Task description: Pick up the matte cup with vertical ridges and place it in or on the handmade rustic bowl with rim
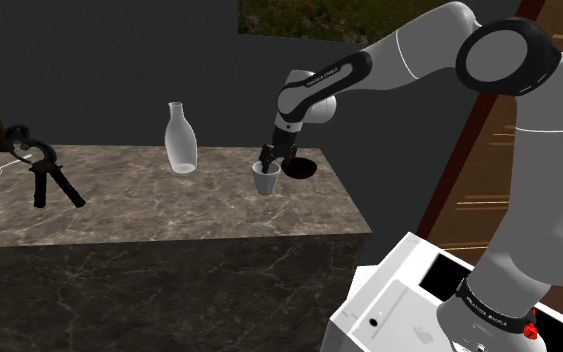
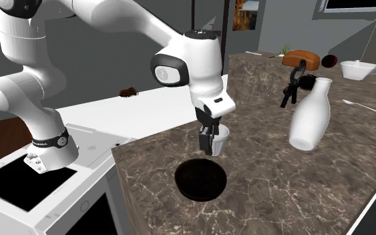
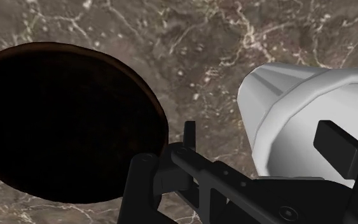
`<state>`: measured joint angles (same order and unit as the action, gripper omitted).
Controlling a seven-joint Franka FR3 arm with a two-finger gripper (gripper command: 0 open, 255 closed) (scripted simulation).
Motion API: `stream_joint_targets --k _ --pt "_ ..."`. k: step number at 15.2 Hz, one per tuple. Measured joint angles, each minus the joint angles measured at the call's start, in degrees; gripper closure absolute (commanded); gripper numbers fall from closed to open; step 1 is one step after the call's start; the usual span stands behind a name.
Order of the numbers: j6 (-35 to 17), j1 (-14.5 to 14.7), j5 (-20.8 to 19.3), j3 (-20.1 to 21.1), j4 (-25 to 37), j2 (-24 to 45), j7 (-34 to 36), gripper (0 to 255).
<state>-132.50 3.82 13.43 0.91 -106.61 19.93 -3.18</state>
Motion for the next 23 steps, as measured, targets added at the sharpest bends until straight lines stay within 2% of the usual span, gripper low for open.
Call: stream_joint_targets --k 5,6,16,23 --pt "-0.1 0.01 0.01 0.01 -0.02 0.06 0.0 0" --pt "-0.1 0.01 0.01 0.01 -0.02 0.06 0.0 255" --pt "-0.16 -0.01 0.02 -0.01 0.02 0.04 -0.01 255" --pt "3.68 -0.02 -0.57 -0.22 1.7 -2.06 0.79 255"
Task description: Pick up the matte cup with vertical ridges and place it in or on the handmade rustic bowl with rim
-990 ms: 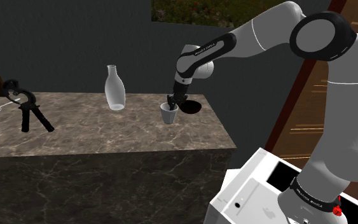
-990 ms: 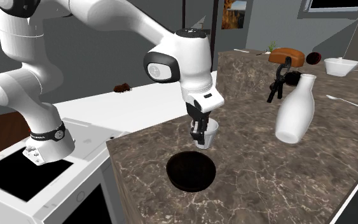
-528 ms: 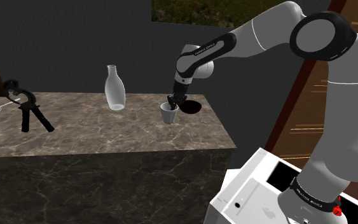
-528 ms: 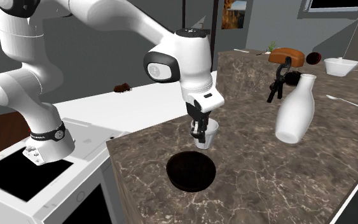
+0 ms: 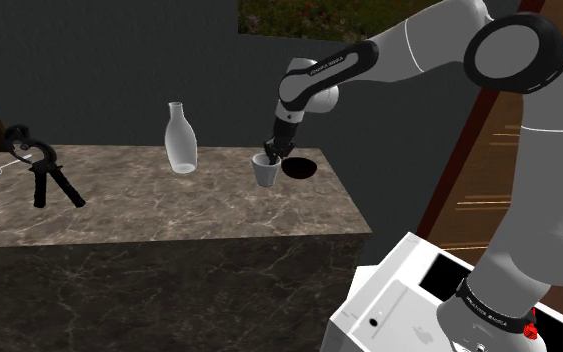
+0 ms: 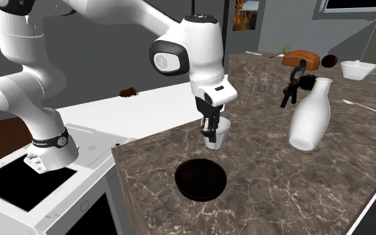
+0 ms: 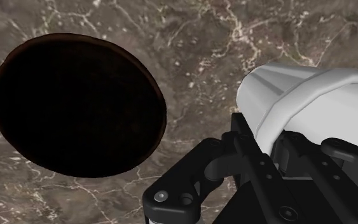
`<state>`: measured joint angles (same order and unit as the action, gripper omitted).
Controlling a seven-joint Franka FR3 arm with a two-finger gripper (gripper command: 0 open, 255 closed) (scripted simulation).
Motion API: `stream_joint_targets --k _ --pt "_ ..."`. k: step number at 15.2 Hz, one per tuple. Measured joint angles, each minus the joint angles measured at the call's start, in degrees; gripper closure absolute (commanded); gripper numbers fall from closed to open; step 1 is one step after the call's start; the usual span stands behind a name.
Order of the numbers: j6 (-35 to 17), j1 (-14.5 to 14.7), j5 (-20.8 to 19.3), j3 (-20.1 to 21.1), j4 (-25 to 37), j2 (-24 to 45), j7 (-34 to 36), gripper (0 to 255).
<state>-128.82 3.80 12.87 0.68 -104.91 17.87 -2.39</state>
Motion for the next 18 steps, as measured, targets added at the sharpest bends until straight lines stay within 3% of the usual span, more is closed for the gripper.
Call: stream_joint_targets --k 18 --pt "11.48 -0.28 -1.31 -0.5 7.49 -4.07 2.05 255"
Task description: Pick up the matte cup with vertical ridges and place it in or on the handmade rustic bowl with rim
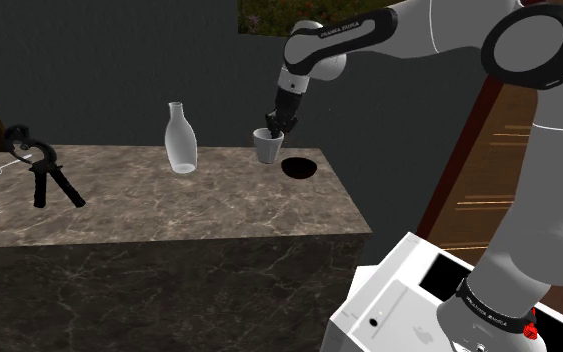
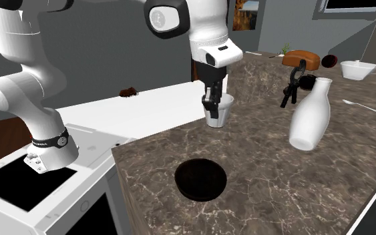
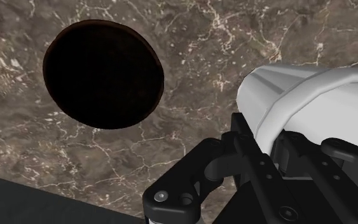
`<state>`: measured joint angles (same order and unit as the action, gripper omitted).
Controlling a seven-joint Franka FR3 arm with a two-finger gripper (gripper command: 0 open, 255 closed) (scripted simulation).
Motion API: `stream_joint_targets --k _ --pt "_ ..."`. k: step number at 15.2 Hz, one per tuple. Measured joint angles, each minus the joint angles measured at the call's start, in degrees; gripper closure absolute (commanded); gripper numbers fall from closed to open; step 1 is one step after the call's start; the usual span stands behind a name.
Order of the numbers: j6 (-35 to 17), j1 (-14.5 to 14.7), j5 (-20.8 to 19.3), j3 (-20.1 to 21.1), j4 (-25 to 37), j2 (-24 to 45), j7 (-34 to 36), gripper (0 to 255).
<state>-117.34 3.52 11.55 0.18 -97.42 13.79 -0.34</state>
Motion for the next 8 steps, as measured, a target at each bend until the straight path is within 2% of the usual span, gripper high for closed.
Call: stream_joint_targets --k 8 --pt "4.65 -6.16 1.47 -3.43 3.15 0.34 -9.16 255"
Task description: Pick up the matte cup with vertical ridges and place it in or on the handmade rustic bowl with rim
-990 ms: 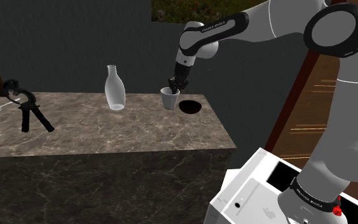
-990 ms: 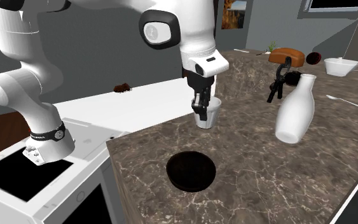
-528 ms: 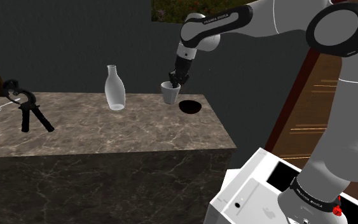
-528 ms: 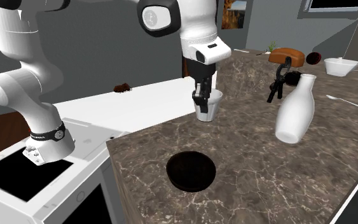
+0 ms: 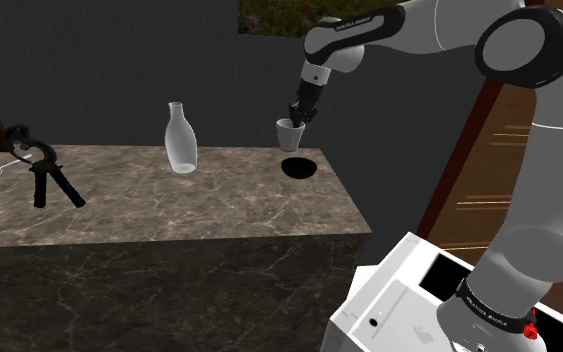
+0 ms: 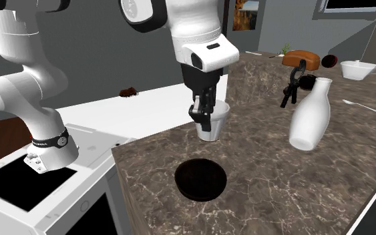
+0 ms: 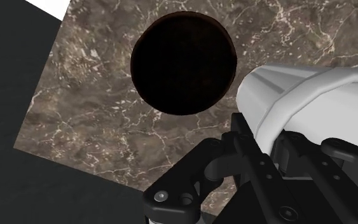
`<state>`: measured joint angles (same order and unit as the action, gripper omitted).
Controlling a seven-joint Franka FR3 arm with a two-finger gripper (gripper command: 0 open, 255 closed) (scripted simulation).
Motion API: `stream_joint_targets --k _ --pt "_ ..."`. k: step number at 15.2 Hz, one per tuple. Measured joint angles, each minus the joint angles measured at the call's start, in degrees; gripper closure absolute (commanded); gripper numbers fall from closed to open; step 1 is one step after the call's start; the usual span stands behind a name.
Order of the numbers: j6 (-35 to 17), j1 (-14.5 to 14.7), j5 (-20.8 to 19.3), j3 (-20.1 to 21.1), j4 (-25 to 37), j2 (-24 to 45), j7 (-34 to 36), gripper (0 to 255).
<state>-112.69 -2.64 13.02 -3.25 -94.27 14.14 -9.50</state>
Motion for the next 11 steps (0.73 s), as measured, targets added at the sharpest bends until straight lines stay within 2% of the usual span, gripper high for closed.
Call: stream_joint_targets --k 5,11 --pt "1.97 -3.85 0.93 -2.06 1.76 1.05 -5.84 255" --pt "-0.84 -4.2 1.43 -2.12 0.31 2.63 -7.14 255"
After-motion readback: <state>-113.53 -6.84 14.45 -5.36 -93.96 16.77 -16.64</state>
